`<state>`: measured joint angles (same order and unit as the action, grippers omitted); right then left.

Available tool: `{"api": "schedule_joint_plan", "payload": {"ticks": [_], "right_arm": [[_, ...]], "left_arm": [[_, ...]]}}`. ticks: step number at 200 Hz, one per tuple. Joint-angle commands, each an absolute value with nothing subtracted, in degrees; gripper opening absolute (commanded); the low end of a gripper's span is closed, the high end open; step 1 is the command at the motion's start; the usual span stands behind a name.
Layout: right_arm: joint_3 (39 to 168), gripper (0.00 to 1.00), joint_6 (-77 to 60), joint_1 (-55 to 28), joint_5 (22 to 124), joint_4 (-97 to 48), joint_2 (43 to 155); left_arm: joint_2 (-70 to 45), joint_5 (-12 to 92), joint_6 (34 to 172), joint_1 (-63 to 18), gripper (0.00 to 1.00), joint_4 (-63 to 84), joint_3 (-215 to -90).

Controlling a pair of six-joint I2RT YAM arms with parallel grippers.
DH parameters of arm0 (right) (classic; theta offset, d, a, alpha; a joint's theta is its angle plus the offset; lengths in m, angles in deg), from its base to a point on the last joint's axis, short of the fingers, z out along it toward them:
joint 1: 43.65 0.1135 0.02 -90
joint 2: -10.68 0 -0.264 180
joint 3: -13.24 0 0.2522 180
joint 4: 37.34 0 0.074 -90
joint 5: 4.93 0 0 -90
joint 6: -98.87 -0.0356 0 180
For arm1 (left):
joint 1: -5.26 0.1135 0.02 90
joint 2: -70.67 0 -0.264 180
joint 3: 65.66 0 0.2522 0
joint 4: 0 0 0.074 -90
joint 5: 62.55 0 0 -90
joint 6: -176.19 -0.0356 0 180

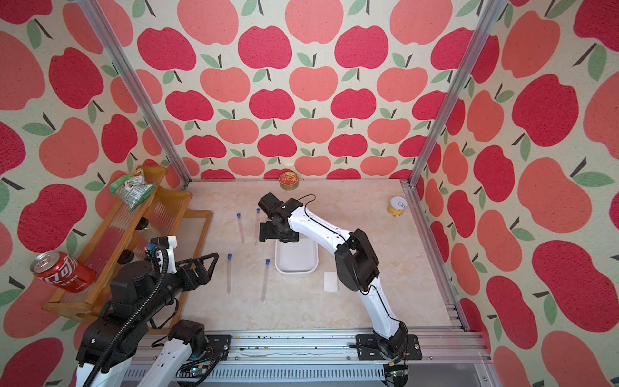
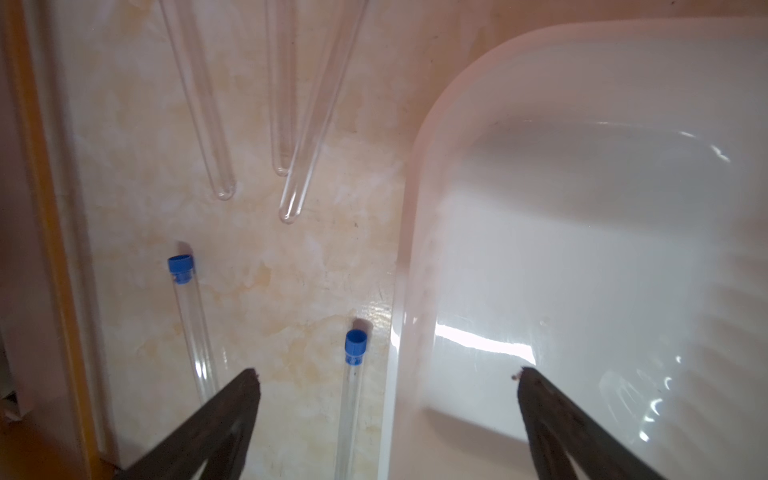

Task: Wipe the exteriors of test tubes
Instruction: Place the storage box at the center of the board.

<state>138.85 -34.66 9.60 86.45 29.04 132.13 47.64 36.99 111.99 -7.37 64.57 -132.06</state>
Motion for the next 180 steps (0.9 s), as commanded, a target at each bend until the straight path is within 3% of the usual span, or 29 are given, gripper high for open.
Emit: {"api": "schedule_joint_plan", "payload": {"ticks": [1, 59, 98, 118, 148, 180], "right_arm": [[131.97, 0.99, -30.00, 10.40, 86.21, 30.90, 119.45], [107.01, 0.99, -25.30, 9.49, 95.44, 41.22, 87.98], [88.85, 0.99, -28.72, 8.71, 94.35, 40.87, 71.70], [82.24, 0.99, -31.19, 8.38, 92.57, 39.83, 68.49], [76.31, 0.99, -31.91, 8.47, 90.37, 35.51, 67.90], [72.60, 0.96, -32.52, 8.12, 91.36, 30.91, 69.55]], "left_arm": [[46.44, 37.50, 110.93, -7.17, 1.00, 64.99, -131.71], [36.86, 39.22, 114.08, -7.22, 1.00, 67.87, -134.34], [27.00, 40.29, 118.27, -8.01, 1.00, 69.20, -136.25], [21.24, 38.92, 119.20, -10.40, 1.00, 70.41, -138.13], [10.88, 28.56, 122.46, -16.94, 1.00, 75.41, -143.14], [6.05, 25.18, 122.37, -25.30, 1.00, 71.59, -143.87]]}}
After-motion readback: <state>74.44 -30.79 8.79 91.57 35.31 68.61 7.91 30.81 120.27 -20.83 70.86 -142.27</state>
